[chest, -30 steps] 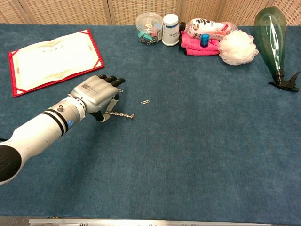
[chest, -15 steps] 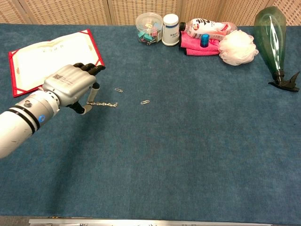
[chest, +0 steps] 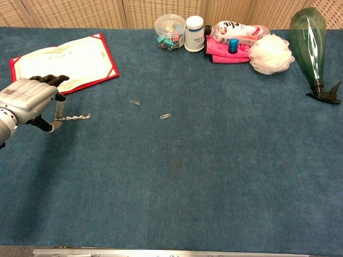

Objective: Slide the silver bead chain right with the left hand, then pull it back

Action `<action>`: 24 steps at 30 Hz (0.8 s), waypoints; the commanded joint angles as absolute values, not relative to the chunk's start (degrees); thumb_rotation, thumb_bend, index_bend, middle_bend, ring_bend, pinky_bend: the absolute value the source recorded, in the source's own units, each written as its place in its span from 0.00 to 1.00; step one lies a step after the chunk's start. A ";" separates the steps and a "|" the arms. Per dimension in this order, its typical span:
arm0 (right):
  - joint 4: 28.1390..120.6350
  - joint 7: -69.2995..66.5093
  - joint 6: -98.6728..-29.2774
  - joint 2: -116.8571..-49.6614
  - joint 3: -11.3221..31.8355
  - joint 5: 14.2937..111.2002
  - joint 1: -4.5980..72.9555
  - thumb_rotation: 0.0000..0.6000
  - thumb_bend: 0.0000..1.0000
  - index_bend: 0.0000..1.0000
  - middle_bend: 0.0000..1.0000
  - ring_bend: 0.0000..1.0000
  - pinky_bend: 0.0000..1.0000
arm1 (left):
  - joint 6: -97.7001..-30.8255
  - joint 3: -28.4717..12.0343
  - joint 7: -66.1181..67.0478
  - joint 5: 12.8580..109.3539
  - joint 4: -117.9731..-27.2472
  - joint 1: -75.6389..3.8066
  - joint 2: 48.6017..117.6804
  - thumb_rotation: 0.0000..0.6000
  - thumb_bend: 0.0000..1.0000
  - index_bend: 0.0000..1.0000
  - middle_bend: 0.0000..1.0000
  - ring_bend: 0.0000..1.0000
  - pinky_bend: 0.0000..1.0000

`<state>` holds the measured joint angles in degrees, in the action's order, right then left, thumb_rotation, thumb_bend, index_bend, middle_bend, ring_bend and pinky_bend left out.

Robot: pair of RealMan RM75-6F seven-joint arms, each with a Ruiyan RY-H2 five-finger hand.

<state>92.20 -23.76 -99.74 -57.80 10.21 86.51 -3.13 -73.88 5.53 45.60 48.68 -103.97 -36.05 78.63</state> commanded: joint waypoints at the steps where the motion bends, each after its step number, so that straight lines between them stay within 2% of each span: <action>1: 92.09 -23.72 -99.62 -57.89 10.22 86.41 -3.07 1.00 0.62 0.54 0.47 0.42 0.45 | -73.39 5.74 43.96 48.91 -103.05 -34.84 77.87 1.00 0.33 0.58 0.00 0.01 0.10; 8: 92.14 -23.56 -99.47 -57.94 10.23 86.29 -3.01 1.00 0.62 0.54 0.47 0.42 0.45 | -71.65 7.03 40.78 48.63 -101.31 -31.73 76.94 1.00 0.33 0.58 0.00 0.01 0.10; 12: 92.15 -23.35 -99.24 -57.97 10.11 86.36 -2.93 1.00 0.62 0.54 0.47 0.42 0.45 | -70.75 7.45 40.04 47.81 -100.93 -30.45 76.44 1.00 0.33 0.54 0.00 0.01 0.10; 14: 92.16 -23.25 -99.14 -58.01 10.04 86.46 -2.87 1.00 0.62 0.54 0.47 0.42 0.45 | -70.62 7.35 39.40 48.06 -100.93 -29.97 76.18 1.00 0.33 0.48 0.00 0.01 0.10; 20: 92.15 -22.95 -99.09 -58.15 9.99 86.53 -2.79 1.00 0.62 0.54 0.47 0.42 0.45 | -70.93 7.20 37.33 50.71 -101.37 -28.64 75.07 1.00 0.33 0.21 0.00 0.01 0.10; 24: 92.07 -22.50 -98.80 -58.33 9.84 86.63 -2.66 1.00 0.62 0.54 0.47 0.42 0.45 | -73.58 7.33 34.17 54.93 -103.11 -26.35 73.05 1.00 0.33 0.17 0.00 0.02 0.10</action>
<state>92.08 -22.52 -98.82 -58.32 9.85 86.62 -2.67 -72.02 7.24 35.69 52.86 -102.15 -27.66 74.15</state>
